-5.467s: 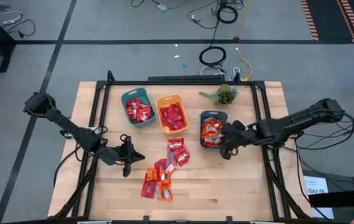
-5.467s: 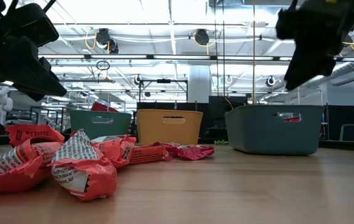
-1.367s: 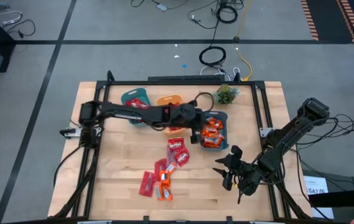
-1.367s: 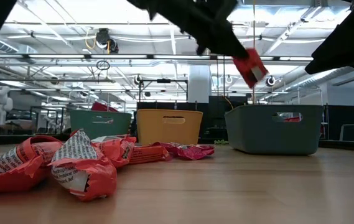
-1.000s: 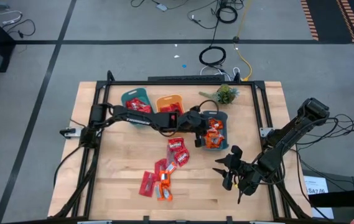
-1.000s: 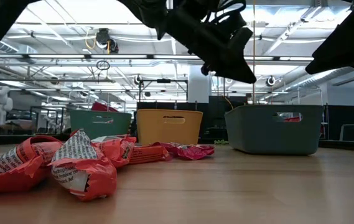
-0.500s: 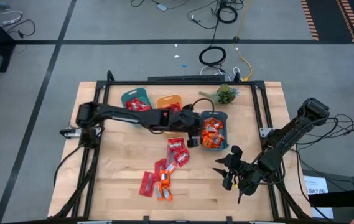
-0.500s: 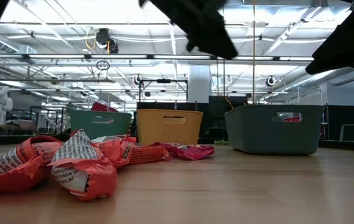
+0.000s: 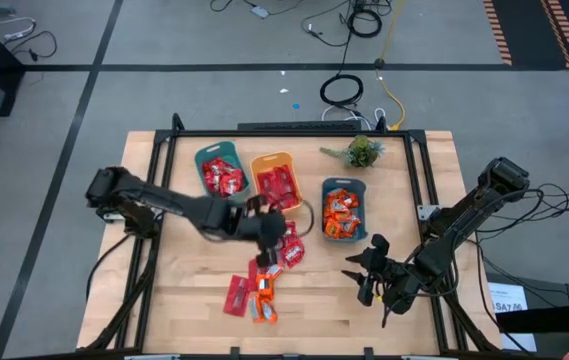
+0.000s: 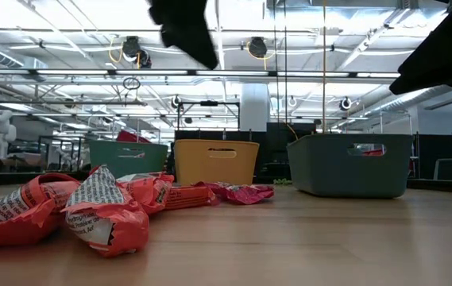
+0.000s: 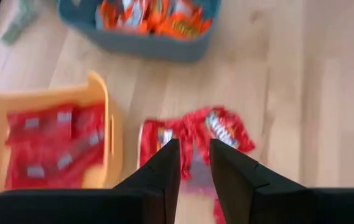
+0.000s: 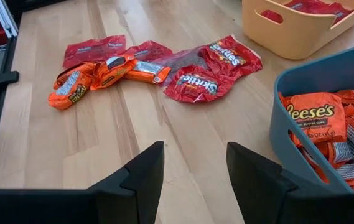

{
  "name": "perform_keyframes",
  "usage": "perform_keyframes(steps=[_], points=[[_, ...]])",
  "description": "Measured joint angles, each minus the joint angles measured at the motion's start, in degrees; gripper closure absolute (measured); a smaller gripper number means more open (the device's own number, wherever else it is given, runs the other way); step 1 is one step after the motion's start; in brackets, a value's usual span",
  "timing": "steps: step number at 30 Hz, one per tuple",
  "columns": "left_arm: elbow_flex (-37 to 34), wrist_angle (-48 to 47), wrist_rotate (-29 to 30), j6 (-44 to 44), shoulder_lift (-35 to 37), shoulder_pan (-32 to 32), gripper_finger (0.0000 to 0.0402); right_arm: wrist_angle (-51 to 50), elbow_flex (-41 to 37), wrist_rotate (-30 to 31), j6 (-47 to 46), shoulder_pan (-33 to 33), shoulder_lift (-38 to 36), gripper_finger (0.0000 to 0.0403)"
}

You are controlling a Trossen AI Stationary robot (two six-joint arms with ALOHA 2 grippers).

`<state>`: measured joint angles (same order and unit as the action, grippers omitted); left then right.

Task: Sort candy
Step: Put the red wrapper candy into the yellow bin

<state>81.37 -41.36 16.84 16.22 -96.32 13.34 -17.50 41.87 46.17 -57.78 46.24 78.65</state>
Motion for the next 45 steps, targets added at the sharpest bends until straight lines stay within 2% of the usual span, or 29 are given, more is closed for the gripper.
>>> perform_keyframes(steps=[4,7,12,22,28,35,45], points=[[-5.29,-0.16,7.86,9.09,-0.12,3.71,0.0304,0.37,0.00,0.00,0.00,0.00,0.00,0.0238],[-9.47,-0.15,9.75,14.03,-0.11,4.93,0.0304,0.64,0.00,0.01,0.00,0.00,0.00,0.0238],[-14.65,0.54,9.41,18.16,-0.14,6.29,0.0304,0.69,0.00,0.00,0.00,0.00,0.00,0.0238],[-20.28,3.95,8.87,25.41,-0.14,6.19,0.0302,0.97,0.00,0.02,0.02,0.00,0.00,0.0238],[-24.20,5.14,8.53,31.70,-0.25,6.84,0.0268,0.96,0.00,0.02,0.15,0.00,0.00,0.0238],[-25.38,7.34,8.92,38.89,-0.65,8.85,0.0253,0.94,0.01,0.01,0.13,0.00,0.00,0.0238],[-25.42,15.21,8.88,39.04,-0.65,13.17,0.0253,1.47,0.07,0.00,0.10,0.00,0.00,0.0238]])
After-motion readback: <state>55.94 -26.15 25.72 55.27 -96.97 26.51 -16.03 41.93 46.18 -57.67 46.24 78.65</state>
